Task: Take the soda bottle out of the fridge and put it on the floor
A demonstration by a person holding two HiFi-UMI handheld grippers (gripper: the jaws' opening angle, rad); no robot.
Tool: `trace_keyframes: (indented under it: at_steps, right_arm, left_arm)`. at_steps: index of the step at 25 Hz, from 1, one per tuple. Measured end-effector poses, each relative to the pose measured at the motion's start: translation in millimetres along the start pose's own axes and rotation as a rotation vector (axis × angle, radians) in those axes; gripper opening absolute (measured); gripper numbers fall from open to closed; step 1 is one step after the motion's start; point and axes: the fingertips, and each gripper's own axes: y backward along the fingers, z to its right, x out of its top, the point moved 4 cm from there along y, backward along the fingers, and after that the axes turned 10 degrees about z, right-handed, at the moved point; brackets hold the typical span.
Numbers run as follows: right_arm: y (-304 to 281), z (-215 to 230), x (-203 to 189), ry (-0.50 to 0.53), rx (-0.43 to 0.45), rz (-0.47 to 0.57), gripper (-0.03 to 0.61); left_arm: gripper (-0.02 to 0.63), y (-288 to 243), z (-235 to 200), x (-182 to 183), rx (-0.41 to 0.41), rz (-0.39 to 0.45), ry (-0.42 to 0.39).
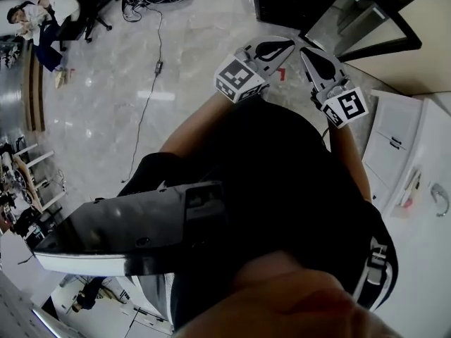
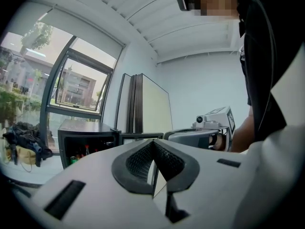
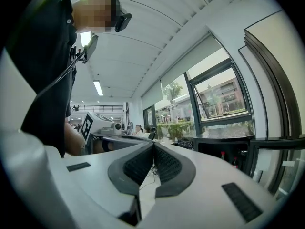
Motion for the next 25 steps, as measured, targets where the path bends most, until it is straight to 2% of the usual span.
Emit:
trace_keyframes:
  at_steps: [6, 11, 17, 25]
  right_arm:
    - [-64.8, 31.5, -12.1, 0.012, -0.044, -0.025, 0.014]
    - [-91.0, 60.2, -22.8, 0.028, -0.082, -0.045, 0.014]
    - [-107.0, 106.7, -31.3, 0.031, -0.076, -0.065, 0.014]
    - [-128.8, 214.9, -62.4, 0.091, -0.011, -0.111, 0.014]
  left_arm:
    - [-0.005, -0.7, -73.1, 3.4, -0.044, -0.010, 0.008]
    - [-0.005, -7.8, -116.8, -0.2, -0.048, -0.012, 0.005]
    - [-0.005, -25.8, -150.9, -4.4, 0.001, -0.012, 0.018]
    - [-0.005, -75.0, -192.2, -30.8, 0.107, -0.024, -0.033]
